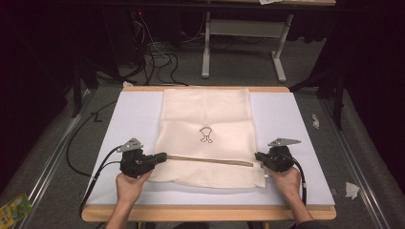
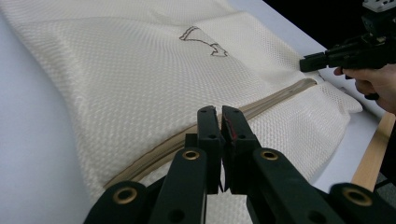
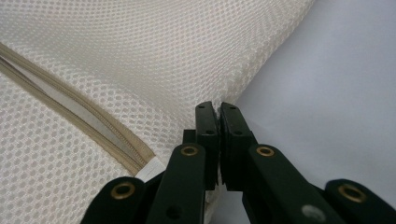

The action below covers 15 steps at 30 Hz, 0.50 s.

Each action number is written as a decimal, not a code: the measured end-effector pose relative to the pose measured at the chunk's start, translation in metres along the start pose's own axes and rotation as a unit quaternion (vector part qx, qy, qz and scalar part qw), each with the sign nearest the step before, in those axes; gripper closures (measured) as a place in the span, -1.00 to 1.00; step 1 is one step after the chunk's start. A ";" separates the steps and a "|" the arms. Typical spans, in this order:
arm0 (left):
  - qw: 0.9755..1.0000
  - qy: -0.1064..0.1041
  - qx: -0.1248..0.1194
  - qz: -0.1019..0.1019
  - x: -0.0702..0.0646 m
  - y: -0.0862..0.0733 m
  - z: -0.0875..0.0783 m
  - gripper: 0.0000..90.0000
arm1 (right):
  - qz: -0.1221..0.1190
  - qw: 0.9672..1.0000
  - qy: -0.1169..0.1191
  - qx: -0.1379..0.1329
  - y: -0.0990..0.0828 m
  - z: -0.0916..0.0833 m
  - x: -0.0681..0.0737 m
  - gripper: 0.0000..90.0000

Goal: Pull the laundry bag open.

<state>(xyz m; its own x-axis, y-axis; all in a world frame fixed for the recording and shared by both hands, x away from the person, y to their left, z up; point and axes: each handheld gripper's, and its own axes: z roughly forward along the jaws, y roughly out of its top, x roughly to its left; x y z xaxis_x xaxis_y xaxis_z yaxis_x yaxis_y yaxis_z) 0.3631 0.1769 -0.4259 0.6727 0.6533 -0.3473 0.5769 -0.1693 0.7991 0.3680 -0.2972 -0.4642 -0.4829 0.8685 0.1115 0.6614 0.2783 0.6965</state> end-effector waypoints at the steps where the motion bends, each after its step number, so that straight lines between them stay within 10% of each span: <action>1: 1.000 0.000 0.000 0.000 0.000 0.000 0.000 0.94 | 0.002 1.000 0.000 0.000 0.000 0.000 0.000 0.97; 15: 0.999 0.030 0.012 0.003 0.009 -0.006 -0.003 0.94 | -0.002 1.000 -0.006 -0.008 -0.001 -0.002 -0.002 0.97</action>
<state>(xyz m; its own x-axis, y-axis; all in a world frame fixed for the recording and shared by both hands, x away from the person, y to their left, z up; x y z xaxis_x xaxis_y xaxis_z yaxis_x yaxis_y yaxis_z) 0.3642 0.1858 -0.4324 0.6480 0.6950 -0.3116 0.5837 -0.1903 0.7894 0.3669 -0.2997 -0.4641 -0.4776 0.8728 0.1005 0.6502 0.2742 0.7085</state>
